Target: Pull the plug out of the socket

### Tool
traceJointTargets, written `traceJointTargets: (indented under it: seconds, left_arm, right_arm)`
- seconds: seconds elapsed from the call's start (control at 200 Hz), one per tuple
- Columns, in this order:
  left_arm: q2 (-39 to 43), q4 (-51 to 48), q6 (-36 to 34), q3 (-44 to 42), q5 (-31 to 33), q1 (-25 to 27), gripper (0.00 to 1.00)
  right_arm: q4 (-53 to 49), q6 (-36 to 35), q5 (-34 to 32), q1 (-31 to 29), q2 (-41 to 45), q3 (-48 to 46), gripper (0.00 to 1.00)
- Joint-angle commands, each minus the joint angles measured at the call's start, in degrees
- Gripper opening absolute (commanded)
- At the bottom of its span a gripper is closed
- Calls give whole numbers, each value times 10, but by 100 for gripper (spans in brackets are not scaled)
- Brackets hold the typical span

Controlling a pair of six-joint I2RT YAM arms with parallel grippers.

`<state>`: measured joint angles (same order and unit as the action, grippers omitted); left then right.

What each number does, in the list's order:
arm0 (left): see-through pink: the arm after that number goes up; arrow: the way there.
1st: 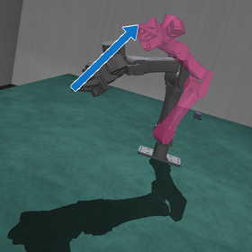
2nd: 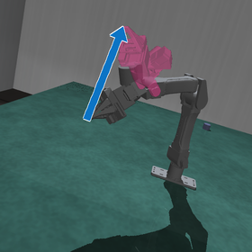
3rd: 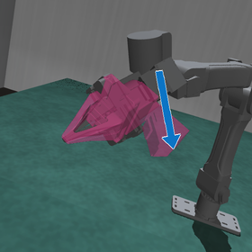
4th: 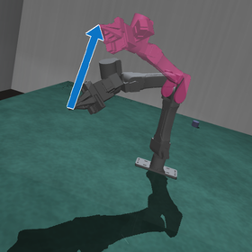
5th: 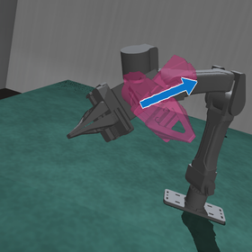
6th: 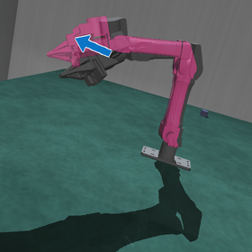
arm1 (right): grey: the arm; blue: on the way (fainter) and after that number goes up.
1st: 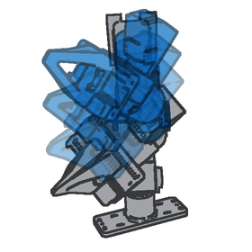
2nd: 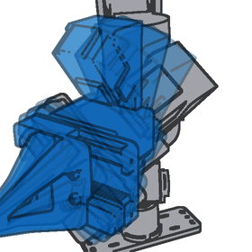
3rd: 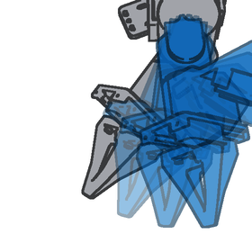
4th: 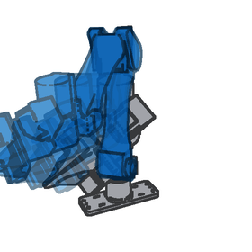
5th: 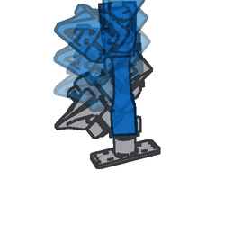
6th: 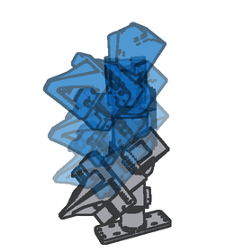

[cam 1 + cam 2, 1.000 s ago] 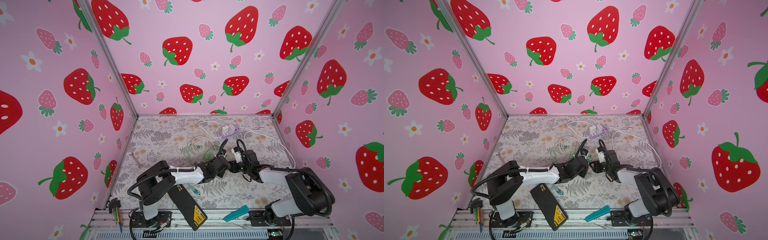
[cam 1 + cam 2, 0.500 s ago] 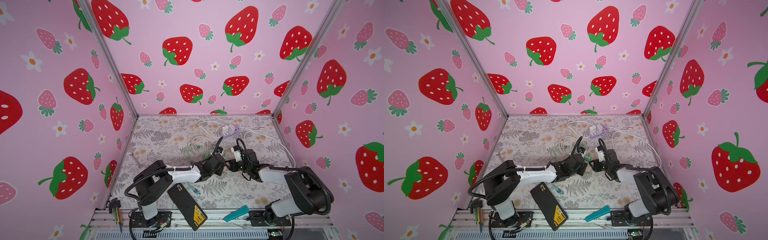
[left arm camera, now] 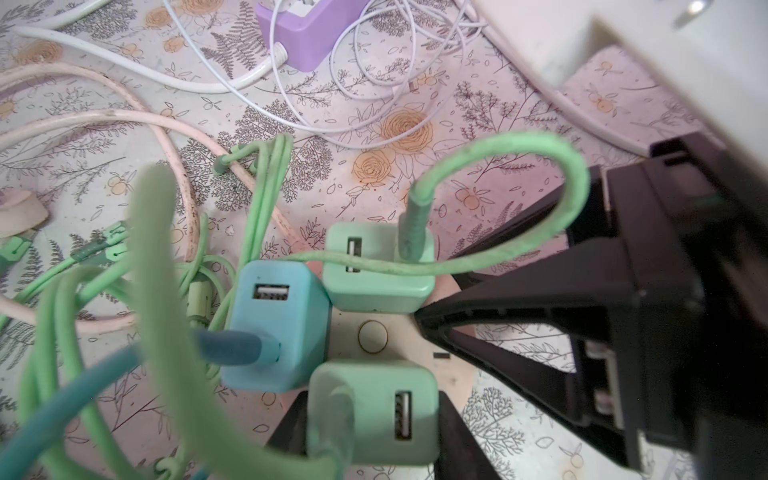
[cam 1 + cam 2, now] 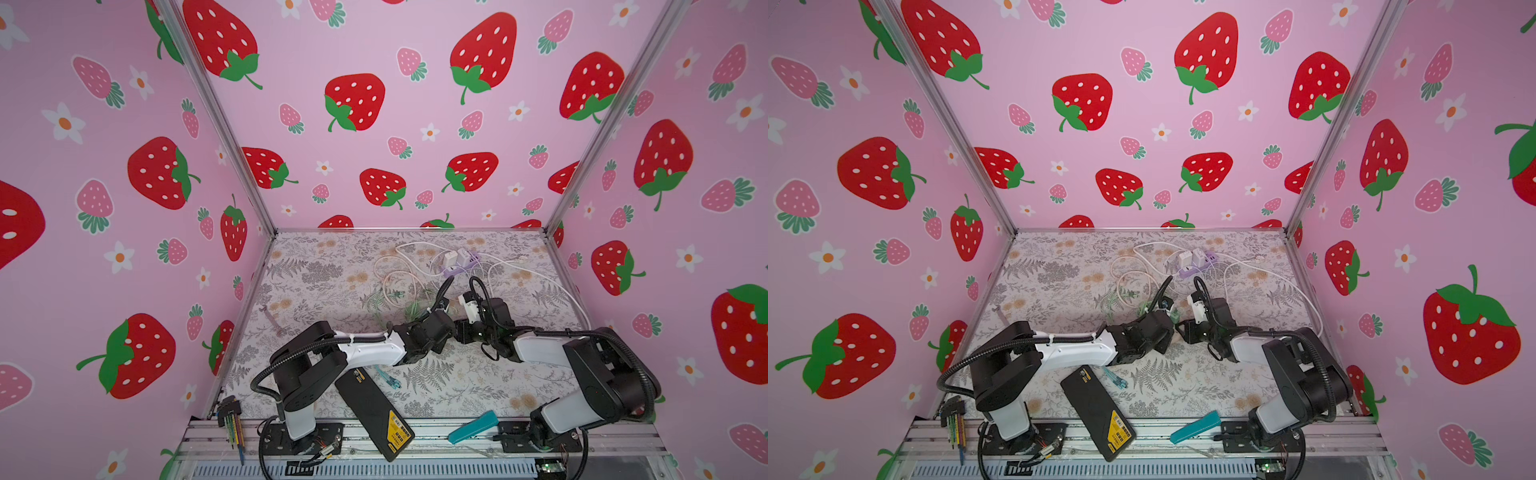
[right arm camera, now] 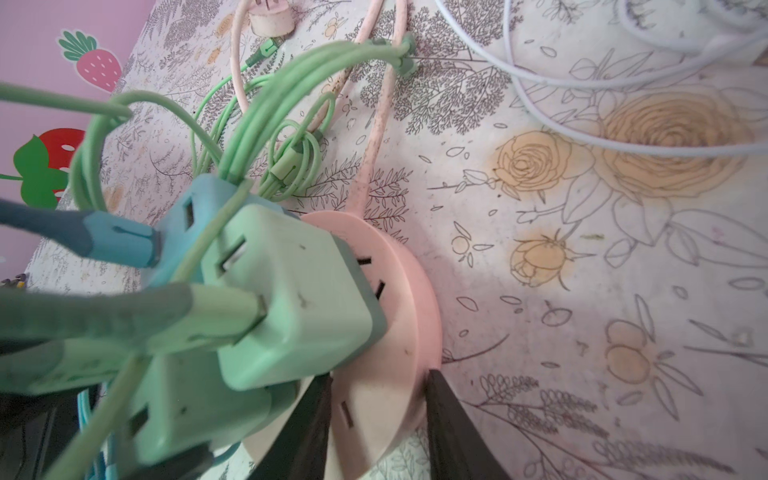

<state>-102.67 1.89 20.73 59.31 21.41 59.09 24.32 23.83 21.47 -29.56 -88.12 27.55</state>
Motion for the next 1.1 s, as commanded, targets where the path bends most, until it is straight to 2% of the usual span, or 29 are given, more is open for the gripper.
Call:
traceJointTargets:
  seconds: [0.0,0.48,0.621,0.846,1.096]
  left_arm:
    - [3,-25,-1,20,59,-6,27]
    - [46,23,63,-31,-56,-61,27]
    - [56,40,75,-50,-78,-76,24]
    - [52,27,60,-42,-69,-75,24]
    - [18,-17,23,1,8,-36,23]
  right_arm:
    - [-63,-5,-34,-7,-32,0,38]
    - [-77,-7,-51,-15,-62,17,37]
    - [-78,-6,-52,-16,-70,20,37]
    - [-81,-8,-51,-18,-73,23,37]
    - [-75,-13,-41,-20,-60,18,38]
